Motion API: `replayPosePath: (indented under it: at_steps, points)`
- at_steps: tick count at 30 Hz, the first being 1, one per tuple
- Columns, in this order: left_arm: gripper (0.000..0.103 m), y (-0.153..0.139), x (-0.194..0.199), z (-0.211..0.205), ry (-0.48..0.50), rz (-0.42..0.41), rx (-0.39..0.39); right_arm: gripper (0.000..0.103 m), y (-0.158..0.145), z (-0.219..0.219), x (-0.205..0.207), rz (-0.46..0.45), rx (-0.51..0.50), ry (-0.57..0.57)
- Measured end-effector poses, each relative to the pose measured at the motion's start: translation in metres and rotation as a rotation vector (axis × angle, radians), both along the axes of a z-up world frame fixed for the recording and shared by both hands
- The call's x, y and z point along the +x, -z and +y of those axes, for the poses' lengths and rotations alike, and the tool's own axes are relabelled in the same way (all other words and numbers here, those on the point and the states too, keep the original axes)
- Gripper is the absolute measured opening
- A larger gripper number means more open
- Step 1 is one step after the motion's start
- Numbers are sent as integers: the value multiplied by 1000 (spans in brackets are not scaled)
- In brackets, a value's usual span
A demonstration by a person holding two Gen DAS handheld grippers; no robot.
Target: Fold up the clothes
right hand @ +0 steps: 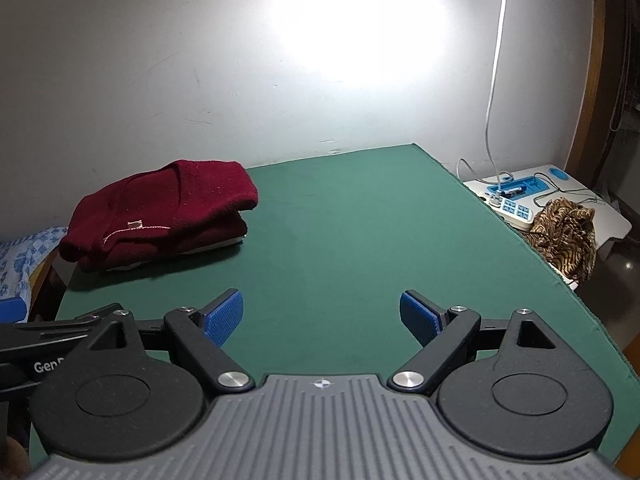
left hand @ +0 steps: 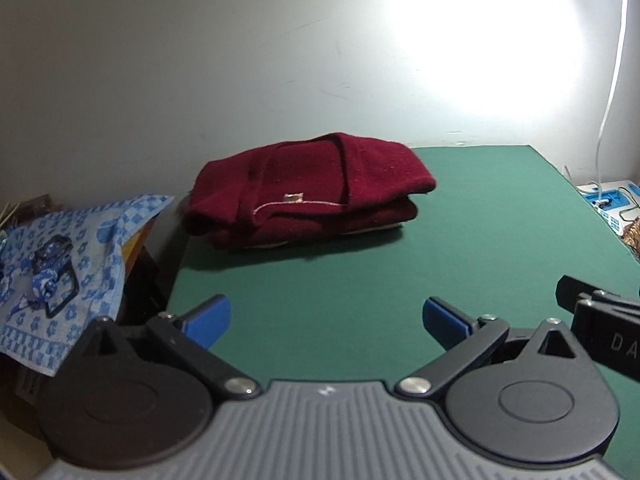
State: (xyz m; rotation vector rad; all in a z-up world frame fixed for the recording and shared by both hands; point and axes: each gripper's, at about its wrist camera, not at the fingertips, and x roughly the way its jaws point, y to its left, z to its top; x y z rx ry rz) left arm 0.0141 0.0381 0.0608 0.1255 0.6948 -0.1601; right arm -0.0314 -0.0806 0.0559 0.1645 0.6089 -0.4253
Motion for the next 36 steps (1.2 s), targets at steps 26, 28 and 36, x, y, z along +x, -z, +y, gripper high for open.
replayPosePath:
  at_steps: [26,28,36]
  points:
    - [103,14,5,55,-211,24,25,88,5,50,33,16,-5,-261]
    - [103,15,3,56,-213,25,31,88,5,52,34,18,1,-263]
    - [103,18,0,64,-216,46,33,88,8,56,36,32,32,-261]
